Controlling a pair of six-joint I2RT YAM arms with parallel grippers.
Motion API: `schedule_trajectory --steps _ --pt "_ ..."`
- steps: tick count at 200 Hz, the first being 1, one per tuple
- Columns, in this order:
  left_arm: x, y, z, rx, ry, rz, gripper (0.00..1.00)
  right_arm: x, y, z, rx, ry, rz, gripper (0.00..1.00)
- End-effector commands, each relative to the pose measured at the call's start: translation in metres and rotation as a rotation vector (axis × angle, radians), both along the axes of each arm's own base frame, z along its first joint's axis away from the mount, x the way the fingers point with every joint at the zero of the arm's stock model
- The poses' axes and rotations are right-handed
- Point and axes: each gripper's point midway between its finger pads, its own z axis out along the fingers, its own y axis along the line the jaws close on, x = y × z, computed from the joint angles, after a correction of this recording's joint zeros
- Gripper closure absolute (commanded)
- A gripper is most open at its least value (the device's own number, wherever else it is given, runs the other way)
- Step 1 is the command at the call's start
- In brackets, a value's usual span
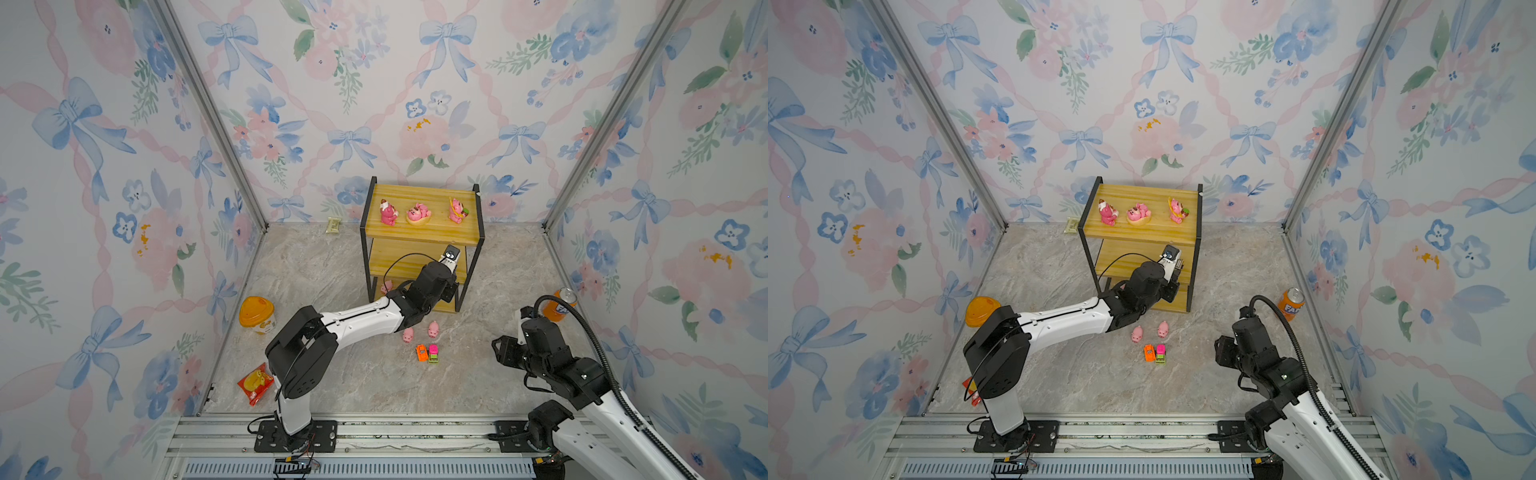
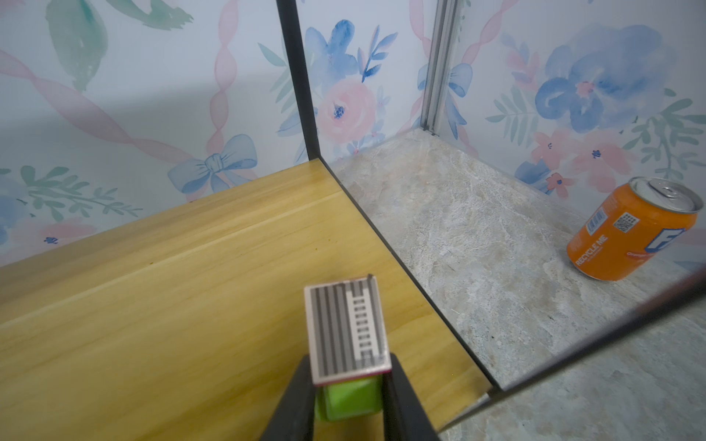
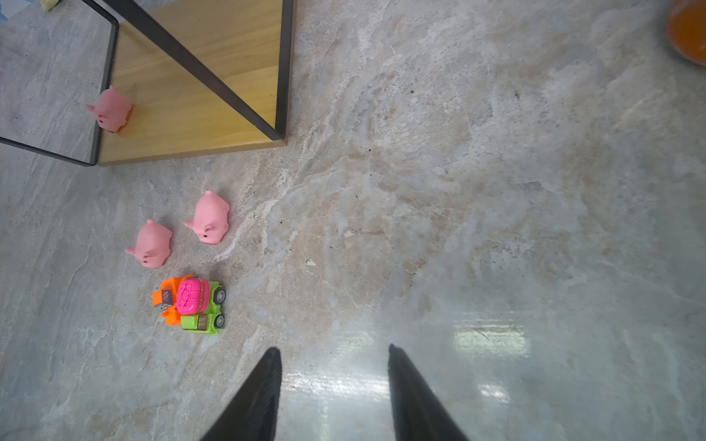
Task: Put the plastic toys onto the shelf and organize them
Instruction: 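Lower the green truck onto the middle shelf and open the left gripper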
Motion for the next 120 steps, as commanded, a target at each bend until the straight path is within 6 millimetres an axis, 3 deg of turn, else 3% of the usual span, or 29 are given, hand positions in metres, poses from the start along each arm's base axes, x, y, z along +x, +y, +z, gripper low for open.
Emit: schedule_trajectory --steps 1,76,120 --pt "0.007 0.0 -0.005 0.007 0.0 0.03 0.64 -0.002 -0.002 -0.006 -0.008 0.012 0.002 0.52" --pt "0.007 -0.001 0.0 0.004 -0.01 0.026 0.59 0.0 0.001 -0.006 -0.005 0.017 0.015 0.51" --pt "0.001 0.005 0.009 0.004 -0.029 0.031 0.56 0.0 0.0 -0.005 -0.004 0.017 0.012 0.44"
